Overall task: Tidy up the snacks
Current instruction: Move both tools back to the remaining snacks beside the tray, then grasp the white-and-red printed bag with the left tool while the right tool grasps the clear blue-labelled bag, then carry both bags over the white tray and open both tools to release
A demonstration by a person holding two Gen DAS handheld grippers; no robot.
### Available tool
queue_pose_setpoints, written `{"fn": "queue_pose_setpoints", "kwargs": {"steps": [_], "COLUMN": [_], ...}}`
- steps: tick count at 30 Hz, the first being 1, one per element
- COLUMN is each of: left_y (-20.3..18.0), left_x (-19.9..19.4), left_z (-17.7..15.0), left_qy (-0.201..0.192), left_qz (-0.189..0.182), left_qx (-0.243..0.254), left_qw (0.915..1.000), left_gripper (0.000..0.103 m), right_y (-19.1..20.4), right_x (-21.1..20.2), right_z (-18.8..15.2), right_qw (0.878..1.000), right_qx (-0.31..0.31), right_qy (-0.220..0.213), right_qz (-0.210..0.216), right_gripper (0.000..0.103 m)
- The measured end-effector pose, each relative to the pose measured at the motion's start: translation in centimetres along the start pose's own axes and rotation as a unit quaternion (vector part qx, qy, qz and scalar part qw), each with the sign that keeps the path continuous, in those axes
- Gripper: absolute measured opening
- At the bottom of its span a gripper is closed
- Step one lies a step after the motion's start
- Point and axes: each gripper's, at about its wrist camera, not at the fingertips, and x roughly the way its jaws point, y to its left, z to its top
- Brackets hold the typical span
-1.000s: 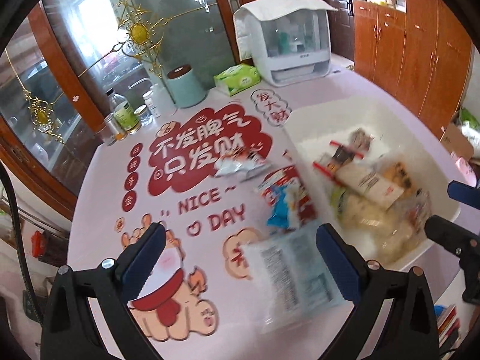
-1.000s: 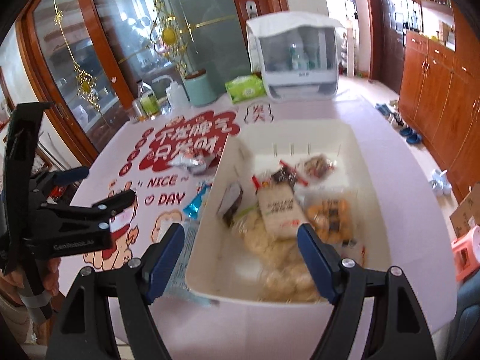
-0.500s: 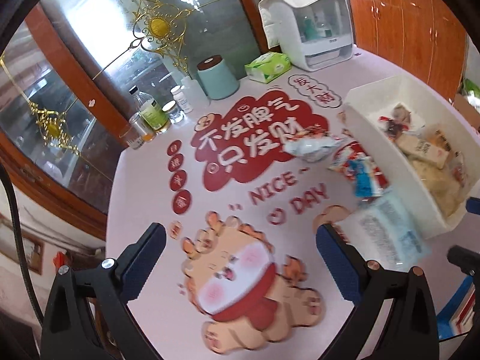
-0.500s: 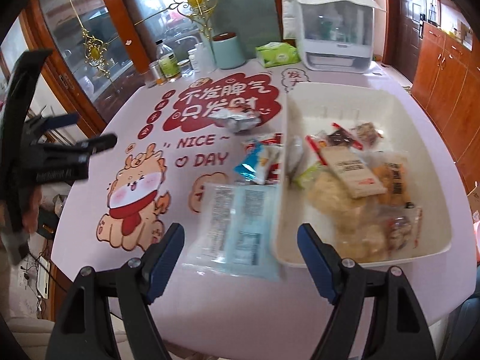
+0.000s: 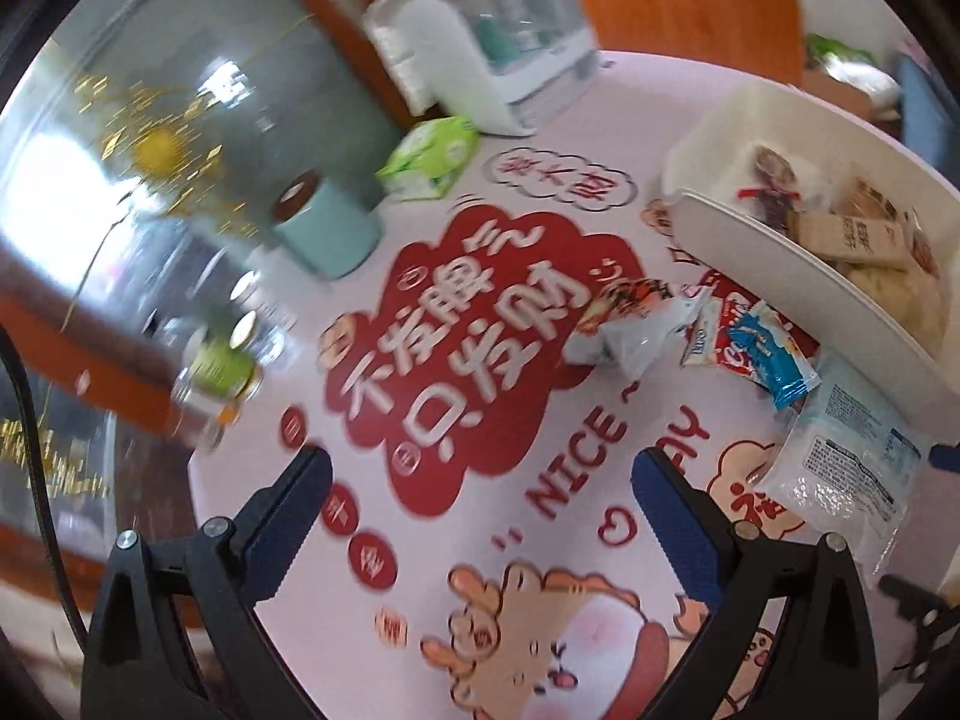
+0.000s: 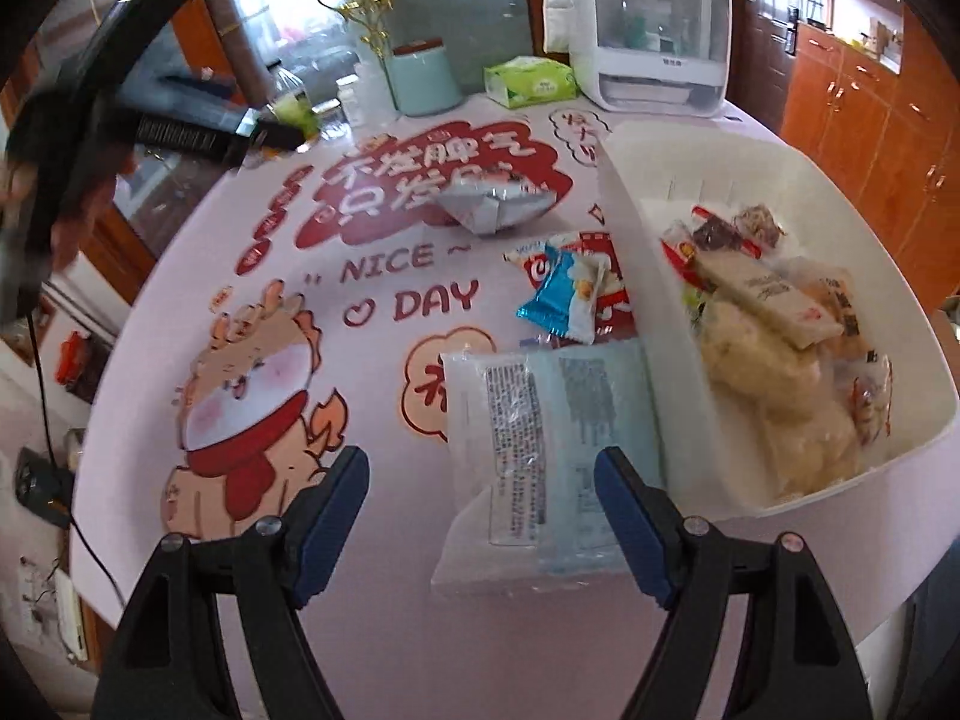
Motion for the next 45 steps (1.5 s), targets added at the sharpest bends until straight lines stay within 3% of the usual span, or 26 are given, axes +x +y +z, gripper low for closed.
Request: {"fn": "queue_pose_setpoints", "kwargs": {"steps": [6,12,17,20,22,27,31,32,33,34,40,45], "left_y": [-2.6,-4.4,-5.5,-6.0,-6.3,-7.9,-8.5,-8.5,-8.4,-8.2,-6.1,-4.6], "left_x": [3.2,6.8,10.2,11.9,13.0,15.5,17.2,17.6,18.0,18.4,17.2,11.9], "left_z": [2.1,3.6,4.9,5.8,6.5,7.9,8.2,8.1,8.1,8.0,7.0,4.6], "left_qy": [-0.001,0.021,0.045,0.054,0.057,0.07,0.084,0.085,0.086,0.092,0.073,0.041], "left_qz": [-0.044,-0.084,-0.102,-0.108,-0.111,-0.107,-0.1,-0.104,-0.111,-0.119,-0.124,-0.125], "left_qx": [0.051,0.058,0.061,0.061,0.061,0.078,0.08,0.076,0.07,0.062,0.008,-0.03], "left_qw": [0.9977,0.9946,0.9919,0.9908,0.9903,0.9888,0.9882,0.988,0.9876,0.9867,0.9895,0.9908], "left_gripper": [0.1,0.1,0.1,0.1,0.1,0.1,0.098,0.093,0.067,0.058,0.043,0.043], "right_y": [1.4,1.3,0.8,0.7,0.8,1.1,0.2,0.0,-0.2,-0.2,-0.9,-1.8], "right_x": [3.7,6.4,8.0,8.5,8.4,7.8,7.0,6.8,6.5,6.2,4.6,2.3], "right_z": [-1.4,-1.4,-0.5,-0.3,-0.3,-0.1,0.4,0.5,0.6,0.6,1.1,1.5], "right_qw": [0.995,0.987,0.984,0.985,0.985,0.986,0.992,0.993,0.994,0.995,0.997,0.996], "right_qx": [-0.021,-0.029,-0.025,-0.02,-0.026,-0.028,0.001,0.009,0.015,0.017,0.049,0.087], "right_qy": [0.006,0.01,0.007,0.006,0.004,0.003,0.011,0.014,0.015,0.01,0.009,0.005], "right_qz": [-0.093,-0.16,-0.178,-0.172,-0.173,-0.162,-0.129,-0.119,-0.106,-0.101,-0.052,0.007], "right_gripper": [0.078,0.078,0.078,0.077,0.063,0.046,0.036,0.034,0.026,0.019,0.013,0.011]}}
